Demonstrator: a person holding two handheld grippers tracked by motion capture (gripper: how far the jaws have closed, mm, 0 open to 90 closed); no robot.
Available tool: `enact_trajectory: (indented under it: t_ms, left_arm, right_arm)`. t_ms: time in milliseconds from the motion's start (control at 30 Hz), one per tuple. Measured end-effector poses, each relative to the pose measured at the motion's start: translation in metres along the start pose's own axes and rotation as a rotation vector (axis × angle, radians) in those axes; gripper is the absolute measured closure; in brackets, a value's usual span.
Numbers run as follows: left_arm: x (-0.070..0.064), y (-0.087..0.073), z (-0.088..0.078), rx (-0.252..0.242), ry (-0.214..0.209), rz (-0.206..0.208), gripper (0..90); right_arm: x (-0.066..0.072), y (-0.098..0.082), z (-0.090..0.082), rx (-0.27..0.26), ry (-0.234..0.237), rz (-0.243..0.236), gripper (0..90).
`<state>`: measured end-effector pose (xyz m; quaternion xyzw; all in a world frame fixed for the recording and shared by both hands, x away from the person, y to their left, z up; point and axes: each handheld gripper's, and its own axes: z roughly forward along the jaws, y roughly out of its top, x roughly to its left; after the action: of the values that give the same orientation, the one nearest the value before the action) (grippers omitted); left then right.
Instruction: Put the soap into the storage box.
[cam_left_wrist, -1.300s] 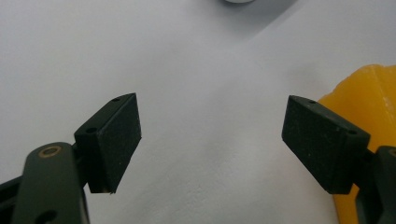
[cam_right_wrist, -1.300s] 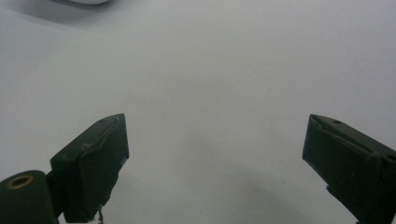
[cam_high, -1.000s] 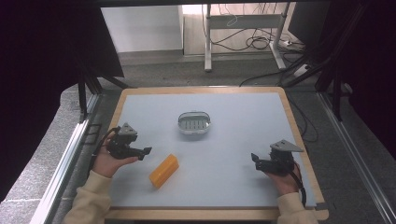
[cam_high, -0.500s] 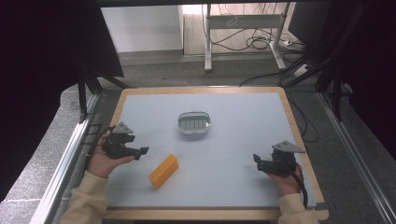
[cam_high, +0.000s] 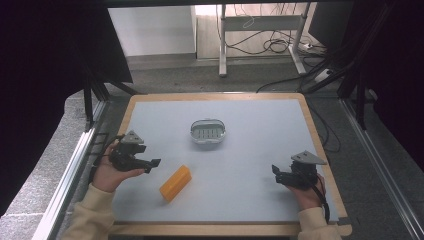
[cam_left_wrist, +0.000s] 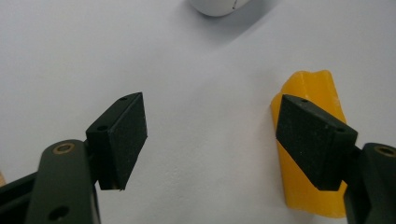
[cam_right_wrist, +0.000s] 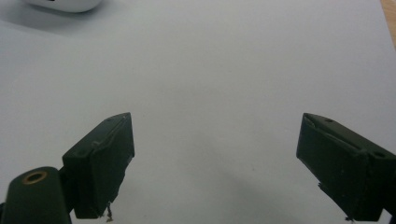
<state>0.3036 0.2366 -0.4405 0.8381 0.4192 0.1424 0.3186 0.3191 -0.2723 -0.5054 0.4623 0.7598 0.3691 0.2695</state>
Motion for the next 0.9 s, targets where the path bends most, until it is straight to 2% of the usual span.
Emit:
enact_trajectory:
  t_ms: [133,333,567,900]
  left_arm:
    - [-0.004,0.001,-0.001,-0.001,0.002,0.006,24.4]
    - [-0.01,0.004,-0.001,0.004,-0.022,0.017,24.2]
    - [-0.019,0.006,0.004,0.019,-0.042,0.032,23.8]
    - [-0.029,0.008,0.013,0.05,-0.057,0.062,22.9]
  right_arm:
    - [-0.001,-0.001,-0.001,-0.001,0.002,0.007,11.7]
    - [-0.002,-0.001,0.0,0.001,-0.002,0.01,11.6]
    - [0.001,-0.001,0.001,0.009,0.008,-0.003,11.7]
    - [0.003,-0.001,0.003,0.018,-0.004,-0.02,12.0]
